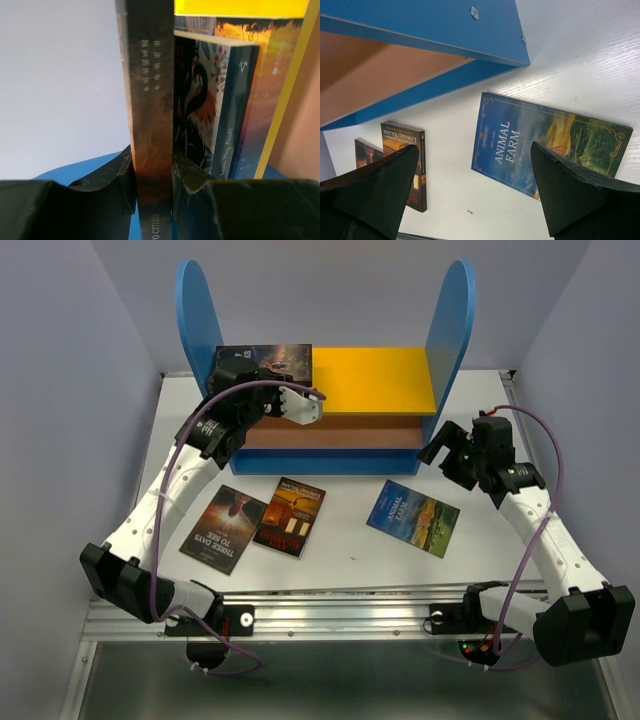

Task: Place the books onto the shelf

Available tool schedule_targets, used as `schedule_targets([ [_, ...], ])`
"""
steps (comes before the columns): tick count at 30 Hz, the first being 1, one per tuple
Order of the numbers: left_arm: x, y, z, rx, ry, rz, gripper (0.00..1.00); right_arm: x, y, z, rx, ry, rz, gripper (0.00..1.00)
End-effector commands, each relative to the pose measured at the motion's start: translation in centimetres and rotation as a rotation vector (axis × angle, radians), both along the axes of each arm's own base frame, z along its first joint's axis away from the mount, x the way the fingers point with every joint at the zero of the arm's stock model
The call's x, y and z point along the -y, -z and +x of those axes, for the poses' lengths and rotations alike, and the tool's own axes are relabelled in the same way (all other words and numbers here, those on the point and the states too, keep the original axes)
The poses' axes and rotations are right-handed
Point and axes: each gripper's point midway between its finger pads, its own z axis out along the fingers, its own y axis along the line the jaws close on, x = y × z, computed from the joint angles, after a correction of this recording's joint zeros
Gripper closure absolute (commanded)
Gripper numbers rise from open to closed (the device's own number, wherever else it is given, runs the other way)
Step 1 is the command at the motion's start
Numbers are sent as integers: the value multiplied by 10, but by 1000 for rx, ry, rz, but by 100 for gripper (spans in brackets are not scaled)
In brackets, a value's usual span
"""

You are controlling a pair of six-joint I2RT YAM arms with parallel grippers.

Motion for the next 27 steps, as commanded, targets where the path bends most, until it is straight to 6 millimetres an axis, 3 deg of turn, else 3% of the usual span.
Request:
schedule_targets([
  [1, -23, -44, -3, 93, -51, -54, 63, -3, -19, 8, 55, -13, 17, 0],
  [4, -23, -41, -4, 96, -35, -41, 56, -3, -20, 9, 57, -8, 13, 0],
  [5, -18, -40, -7, 93, -4, -48, 51, -2, -19, 9, 56, -8, 11, 0],
  [6, -15, -37, -10, 83, 16, -47, 39, -2, -18, 8, 55, -6, 8, 0],
  [11, -11, -40, -20, 67, 57, -65, 26, -3, -17, 10, 51, -15, 8, 0],
  [16, -8, -33, -25, 16, 77, -58, 7, -6, -18, 10, 53, -37, 10, 0],
  [27, 1, -27, -41, -70, 141, -84, 4, -7, -16, 8, 49, -51, 7, 0],
])
